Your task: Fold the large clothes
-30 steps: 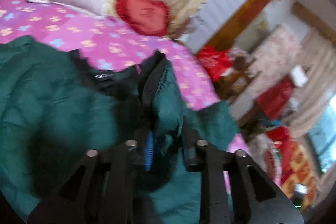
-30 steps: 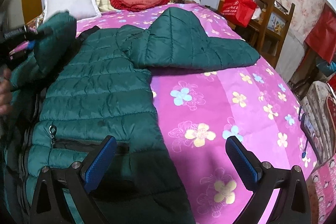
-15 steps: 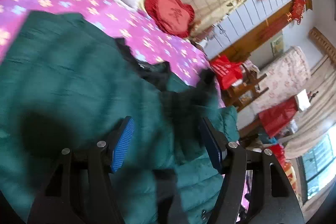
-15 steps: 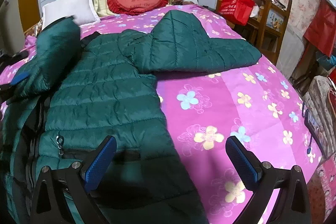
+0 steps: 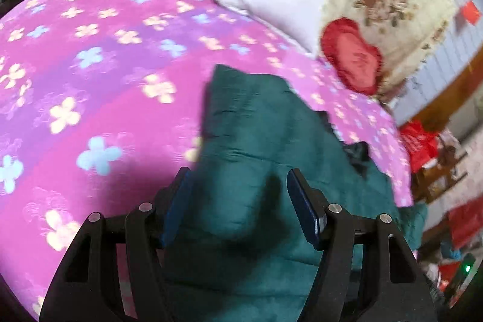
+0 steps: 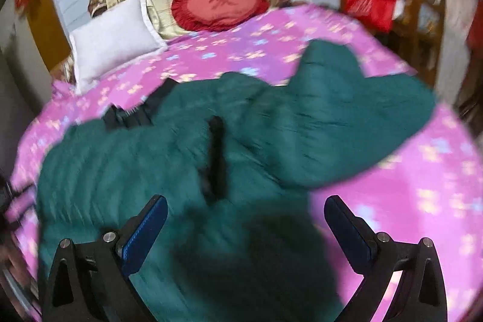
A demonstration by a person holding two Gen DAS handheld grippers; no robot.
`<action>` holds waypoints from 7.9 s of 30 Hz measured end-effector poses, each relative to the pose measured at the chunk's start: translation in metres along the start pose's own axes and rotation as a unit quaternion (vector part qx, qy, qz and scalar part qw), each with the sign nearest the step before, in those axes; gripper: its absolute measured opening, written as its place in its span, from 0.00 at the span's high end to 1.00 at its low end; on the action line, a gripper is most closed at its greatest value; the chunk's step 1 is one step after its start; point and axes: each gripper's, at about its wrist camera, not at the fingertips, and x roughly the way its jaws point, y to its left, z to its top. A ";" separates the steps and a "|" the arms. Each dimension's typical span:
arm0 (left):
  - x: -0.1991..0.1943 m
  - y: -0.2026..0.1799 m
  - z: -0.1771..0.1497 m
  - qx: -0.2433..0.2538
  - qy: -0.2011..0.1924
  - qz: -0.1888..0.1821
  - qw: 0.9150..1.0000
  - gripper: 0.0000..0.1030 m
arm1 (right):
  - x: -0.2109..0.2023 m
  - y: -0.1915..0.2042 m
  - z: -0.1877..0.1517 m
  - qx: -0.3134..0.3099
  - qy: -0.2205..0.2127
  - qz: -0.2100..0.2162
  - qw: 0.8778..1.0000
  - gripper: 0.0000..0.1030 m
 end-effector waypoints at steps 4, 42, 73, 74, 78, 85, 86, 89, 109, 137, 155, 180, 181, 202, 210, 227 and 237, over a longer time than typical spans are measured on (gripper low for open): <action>0.008 0.007 0.003 0.001 0.003 0.044 0.999 0.37 | 0.044 0.000 0.003 0.037 0.015 0.058 0.998 0.04; 0.058 -0.063 0.003 0.186 0.005 0.046 0.981 0.50 | 0.050 -0.040 0.031 0.003 -0.022 0.134 0.991 0.82; 0.019 -0.065 0.001 0.175 -0.092 0.039 0.979 0.29 | 0.080 0.048 0.020 -0.130 -0.033 0.025 0.991 0.22; 0.014 -0.069 0.000 0.185 -0.098 0.031 0.977 0.30 | 0.073 0.051 0.021 -0.128 -0.045 0.015 0.991 0.22; 0.022 -0.092 -0.012 0.241 -0.050 -0.015 0.969 0.30 | 0.046 0.083 0.019 -0.145 -0.063 0.034 0.987 0.21; 0.056 -0.090 -0.027 0.270 0.001 0.035 0.962 0.30 | 0.090 0.089 0.000 -0.153 0.013 0.030 0.988 0.03; 0.057 -0.090 -0.029 0.275 0.001 0.039 0.961 0.28 | 0.091 0.084 0.003 -0.141 0.017 0.041 0.989 0.02; 0.060 -0.092 -0.031 0.282 0.002 0.041 0.959 0.24 | 0.092 0.083 0.002 -0.139 0.018 0.042 0.989 0.00; 0.061 -0.095 -0.036 0.282 0.005 0.036 0.959 0.20 | 0.091 0.082 0.000 -0.137 0.016 0.047 0.989 0.00; 0.007 -0.125 -0.060 0.283 -0.015 -0.019 0.959 0.20 | 0.029 0.047 0.020 -0.078 -0.102 0.000 0.992 0.00; -0.014 -0.129 -0.106 0.304 0.004 0.019 0.952 0.20 | 0.047 -0.291 0.078 0.123 -0.055 -0.179 0.974 0.04; -0.012 -0.112 -0.093 0.264 0.015 0.036 0.964 0.20 | 0.018 -0.265 0.095 -0.007 -0.123 -0.313 0.942 0.86; -0.014 -0.111 -0.091 0.263 0.014 0.037 0.964 0.20 | 0.004 -0.258 0.094 -0.012 -0.133 -0.326 0.936 0.86; -0.001 -0.089 -0.060 0.226 0.010 0.090 0.970 0.20 | -0.007 -0.006 -0.006 -0.051 -0.160 -0.046 0.985 0.86; 0.012 -0.094 -0.061 0.231 0.015 0.093 0.968 0.20 | 0.024 0.019 -0.010 -0.084 -0.112 0.004 0.990 0.86; 0.015 -0.107 -0.069 0.243 0.021 0.034 0.969 0.20 | 0.030 0.085 -0.041 -0.187 -0.057 0.123 0.973 0.86; 0.015 -0.105 -0.066 0.235 0.020 0.029 0.971 0.20 | 0.041 0.120 -0.043 -0.213 -0.044 0.143 0.966 0.86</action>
